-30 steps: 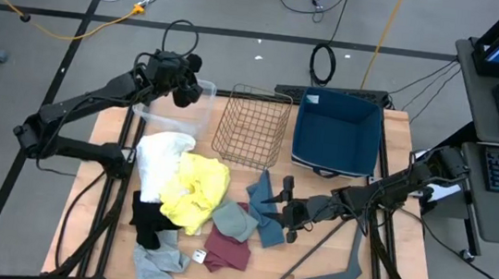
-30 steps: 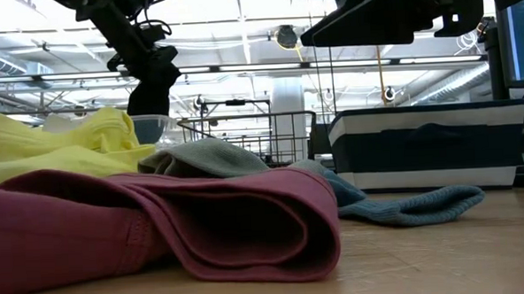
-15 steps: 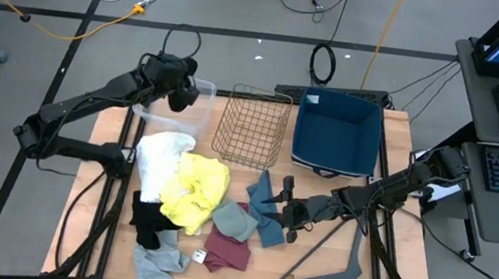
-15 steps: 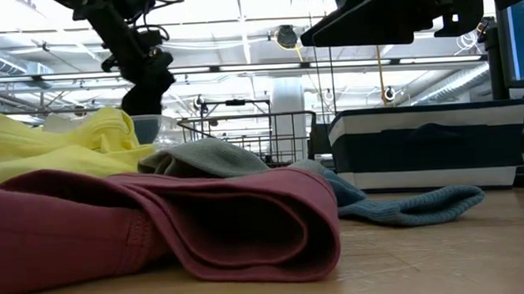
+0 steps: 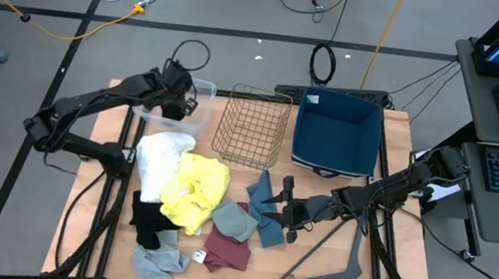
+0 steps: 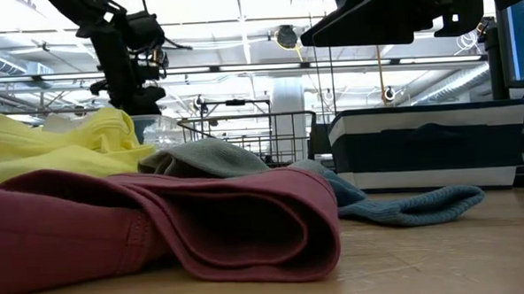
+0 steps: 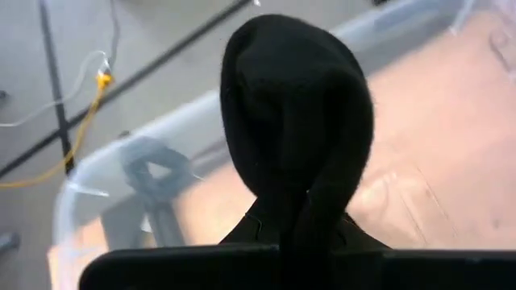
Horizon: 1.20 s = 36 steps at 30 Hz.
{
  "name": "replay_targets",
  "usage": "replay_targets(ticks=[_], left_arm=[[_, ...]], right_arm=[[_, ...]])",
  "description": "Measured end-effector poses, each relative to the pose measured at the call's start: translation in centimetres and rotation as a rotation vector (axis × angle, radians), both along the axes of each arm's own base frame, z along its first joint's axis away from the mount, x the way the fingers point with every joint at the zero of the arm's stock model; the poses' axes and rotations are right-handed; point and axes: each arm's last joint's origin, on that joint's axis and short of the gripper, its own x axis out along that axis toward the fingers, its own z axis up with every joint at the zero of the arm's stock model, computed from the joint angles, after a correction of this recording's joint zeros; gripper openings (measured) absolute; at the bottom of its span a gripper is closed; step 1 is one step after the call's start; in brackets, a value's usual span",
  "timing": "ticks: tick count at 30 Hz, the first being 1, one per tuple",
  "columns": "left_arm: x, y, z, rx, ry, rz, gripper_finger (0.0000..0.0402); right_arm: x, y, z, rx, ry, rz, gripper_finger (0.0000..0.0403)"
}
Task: Pick & Place Cloths
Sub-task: Put the black sock into the transparent bin, then put the blue sock into the transparent bin
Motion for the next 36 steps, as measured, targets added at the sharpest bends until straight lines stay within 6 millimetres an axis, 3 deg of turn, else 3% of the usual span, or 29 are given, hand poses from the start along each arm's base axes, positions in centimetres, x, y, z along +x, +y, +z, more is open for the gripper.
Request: replay_targets(ticks=[8, 17, 21, 29, 36], left_arm=[[-0.3, -0.2, -1.1, -0.118, 0.041, 0.013, 0.0001], [-0.2, -0.1, -1.2, -0.137, 0.008, 0.007, 0.0016], [-0.1, -0.2, -1.2, -0.158, -0.01, -0.009, 0.0056], [-0.2, -0.3, -1.0, -0.155, -0.014, -0.028, 0.0177], [-0.9, -1.1, 2.1, -0.076, -0.11, -0.048, 0.0246]], right_arm=[[0.0, 0.0, 0.0, 0.0, 0.0, 0.0, 0.0147], [0.0, 0.0, 0.0, 0.0, 0.0, 0.0, 0.0152], [0.0, 0.0, 0.0, 0.0, 0.0, 0.0, 0.0153], [0.0, 0.0, 0.0, 0.0, 0.0, 0.0, 0.0153], [0.0, 0.0, 0.0, 0.0, 0.0, 0.0, 0.0153]])
